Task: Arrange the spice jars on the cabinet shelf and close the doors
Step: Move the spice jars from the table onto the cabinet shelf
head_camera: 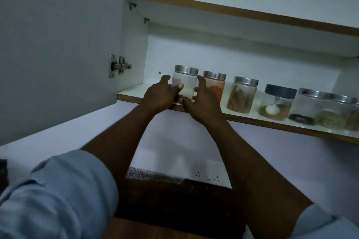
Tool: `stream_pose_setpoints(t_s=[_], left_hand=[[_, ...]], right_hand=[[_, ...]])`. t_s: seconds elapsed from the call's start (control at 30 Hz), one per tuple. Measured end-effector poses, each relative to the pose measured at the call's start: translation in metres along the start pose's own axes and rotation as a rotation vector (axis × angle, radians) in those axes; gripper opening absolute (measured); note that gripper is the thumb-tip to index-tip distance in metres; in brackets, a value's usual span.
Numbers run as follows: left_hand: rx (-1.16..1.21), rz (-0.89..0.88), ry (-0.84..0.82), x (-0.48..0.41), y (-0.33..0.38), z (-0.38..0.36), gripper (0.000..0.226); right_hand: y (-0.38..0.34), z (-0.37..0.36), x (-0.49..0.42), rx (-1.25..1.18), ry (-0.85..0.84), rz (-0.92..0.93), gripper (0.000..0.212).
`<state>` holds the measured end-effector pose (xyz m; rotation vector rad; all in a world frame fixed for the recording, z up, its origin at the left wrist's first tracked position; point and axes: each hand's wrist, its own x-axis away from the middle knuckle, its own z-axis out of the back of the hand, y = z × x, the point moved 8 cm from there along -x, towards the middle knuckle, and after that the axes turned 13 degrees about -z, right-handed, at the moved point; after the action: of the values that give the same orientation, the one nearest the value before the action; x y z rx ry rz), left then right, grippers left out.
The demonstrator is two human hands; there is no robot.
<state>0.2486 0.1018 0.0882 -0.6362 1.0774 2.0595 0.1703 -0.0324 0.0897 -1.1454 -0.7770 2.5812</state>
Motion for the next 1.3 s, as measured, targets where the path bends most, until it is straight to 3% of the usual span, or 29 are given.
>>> stream_pose_setpoints(t_s=[0.23, 0.43, 0.67, 0.77, 0.87, 0.97, 1.1, 1.2, 1.3], left_hand=[[-0.339, -0.066, 0.107, -0.011, -0.015, -0.019, 0.063], [-0.464, -0.110, 0.098, -0.011, -0.011, -0.026, 0.059], [-0.353, -0.203, 0.082, 0.031, 0.008, -0.011, 0.050], [-0.211, -0.360, 0.156, 0.083, 0.020, -0.002, 0.043], [-0.152, -0.396, 0.152, 0.151, 0.013, -0.011, 0.035], [-0.123, -0.272, 0.011, 0.213, -0.021, -0.036, 0.027], [-0.083, -0.135, -0.298, 0.295, -0.069, -0.069, 0.027], [-0.249, -0.121, -0.451, 0.364, -0.100, -0.083, 0.028], [-0.115, 0.076, -0.653, 0.448, -0.140, -0.119, 0.049]], right_hand=[[0.015, -0.012, -0.008, 0.045, 0.148, -0.055, 0.069], [0.015, -0.011, -0.006, 0.029, 0.180, -0.037, 0.063], [0.005, 0.001, 0.038, -0.008, 0.149, 0.055, 0.047], [0.001, -0.009, 0.090, 0.078, 0.134, 0.211, 0.038], [0.009, -0.026, 0.144, 0.027, 0.099, 0.222, 0.035], [0.027, -0.066, 0.196, 0.032, -0.059, 0.152, 0.024], [0.061, -0.130, 0.279, 0.098, -0.365, 0.063, 0.020], [0.085, -0.181, 0.350, 0.187, -0.645, -0.031, 0.037], [0.113, -0.224, 0.423, 0.394, -0.912, -0.079, 0.052]])
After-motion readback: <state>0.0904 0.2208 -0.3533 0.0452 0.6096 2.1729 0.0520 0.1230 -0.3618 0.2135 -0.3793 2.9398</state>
